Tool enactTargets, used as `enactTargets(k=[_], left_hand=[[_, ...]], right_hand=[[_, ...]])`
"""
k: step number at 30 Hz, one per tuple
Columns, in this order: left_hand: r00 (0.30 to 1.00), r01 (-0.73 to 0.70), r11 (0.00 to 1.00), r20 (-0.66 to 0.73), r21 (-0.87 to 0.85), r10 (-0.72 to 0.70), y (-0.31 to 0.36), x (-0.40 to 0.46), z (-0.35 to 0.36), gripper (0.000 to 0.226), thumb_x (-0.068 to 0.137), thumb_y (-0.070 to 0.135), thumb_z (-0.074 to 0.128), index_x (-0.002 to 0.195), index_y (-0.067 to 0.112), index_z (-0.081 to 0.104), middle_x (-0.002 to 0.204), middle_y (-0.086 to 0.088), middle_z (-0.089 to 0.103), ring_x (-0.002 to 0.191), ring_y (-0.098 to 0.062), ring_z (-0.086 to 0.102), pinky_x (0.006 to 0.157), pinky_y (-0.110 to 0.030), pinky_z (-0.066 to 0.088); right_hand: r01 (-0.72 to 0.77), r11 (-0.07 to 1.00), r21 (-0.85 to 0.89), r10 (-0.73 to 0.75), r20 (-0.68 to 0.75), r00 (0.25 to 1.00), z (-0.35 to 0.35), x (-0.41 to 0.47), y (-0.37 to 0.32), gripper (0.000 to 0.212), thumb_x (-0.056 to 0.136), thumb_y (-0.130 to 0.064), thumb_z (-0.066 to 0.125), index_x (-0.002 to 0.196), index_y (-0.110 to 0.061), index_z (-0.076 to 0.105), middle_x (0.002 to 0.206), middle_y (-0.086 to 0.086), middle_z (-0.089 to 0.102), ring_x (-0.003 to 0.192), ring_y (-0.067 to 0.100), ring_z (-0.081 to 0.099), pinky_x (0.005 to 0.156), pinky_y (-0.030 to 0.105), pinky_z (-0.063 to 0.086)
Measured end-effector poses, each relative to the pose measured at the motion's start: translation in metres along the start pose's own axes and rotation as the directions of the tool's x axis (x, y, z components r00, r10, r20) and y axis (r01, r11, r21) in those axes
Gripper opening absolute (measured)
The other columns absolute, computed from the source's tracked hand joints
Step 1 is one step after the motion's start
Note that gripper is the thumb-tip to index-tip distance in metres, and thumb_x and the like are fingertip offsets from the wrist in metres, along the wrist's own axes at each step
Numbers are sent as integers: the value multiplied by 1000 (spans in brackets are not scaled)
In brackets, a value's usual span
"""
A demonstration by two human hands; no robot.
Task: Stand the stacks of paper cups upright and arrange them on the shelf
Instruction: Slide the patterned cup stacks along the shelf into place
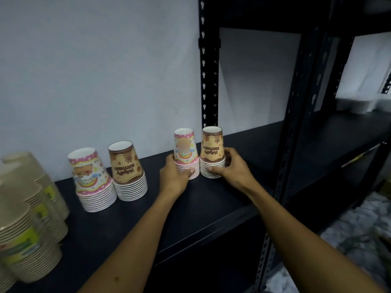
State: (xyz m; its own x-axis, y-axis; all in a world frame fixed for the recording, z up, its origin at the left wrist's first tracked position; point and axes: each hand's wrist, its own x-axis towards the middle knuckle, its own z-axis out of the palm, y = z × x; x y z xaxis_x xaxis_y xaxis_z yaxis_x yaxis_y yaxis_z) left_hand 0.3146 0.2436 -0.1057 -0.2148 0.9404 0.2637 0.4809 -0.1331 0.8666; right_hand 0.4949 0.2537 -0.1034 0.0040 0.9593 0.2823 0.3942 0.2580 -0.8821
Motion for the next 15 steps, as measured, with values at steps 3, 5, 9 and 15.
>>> enactTargets(k=[3, 5, 9, 15], left_hand=[[997, 68, 998, -43, 6, -68, 2, -24, -16, 60, 73, 21, 81, 125, 12, 53, 126, -5, 63, 114, -23, 60, 90, -29, 46], [996, 68, 998, -55, 2, -68, 1, -46, -29, 60, 70, 23, 84, 122, 15, 56, 122, -3, 65, 110, -20, 62, 89, -29, 48], [992, 66, 998, -111, 2, -65, -2, -92, -58, 60, 68, 25, 85, 121, 20, 58, 118, 3, 67, 107, -15, 64, 82, -23, 46], [964, 144, 989, -230, 27, -134, -13, -127, -104, 62, 75, 22, 80, 124, 17, 44, 129, -2, 61, 116, -21, 59, 82, -22, 42]], right_hand=[[24, 999, -30, -22, 90, 996, 2, -10, -5, 71, 74, -25, 81, 134, -19, 43, 127, -3, 57, 109, 11, 57, 91, 25, 45], [37, 999, -36, -30, 162, 986, 3, -20, -13, 68, 76, -26, 80, 133, -20, 43, 123, -7, 58, 109, 9, 57, 90, 23, 44], [61, 998, 13, -62, 277, 959, 13, -45, -26, 61, 77, -21, 78, 128, -22, 47, 116, -14, 59, 108, 4, 58, 95, 25, 46], [101, 991, 91, -128, 363, 923, 51, -78, -46, 63, 78, -12, 76, 133, -21, 48, 118, -11, 63, 111, 5, 60, 97, 25, 47]])
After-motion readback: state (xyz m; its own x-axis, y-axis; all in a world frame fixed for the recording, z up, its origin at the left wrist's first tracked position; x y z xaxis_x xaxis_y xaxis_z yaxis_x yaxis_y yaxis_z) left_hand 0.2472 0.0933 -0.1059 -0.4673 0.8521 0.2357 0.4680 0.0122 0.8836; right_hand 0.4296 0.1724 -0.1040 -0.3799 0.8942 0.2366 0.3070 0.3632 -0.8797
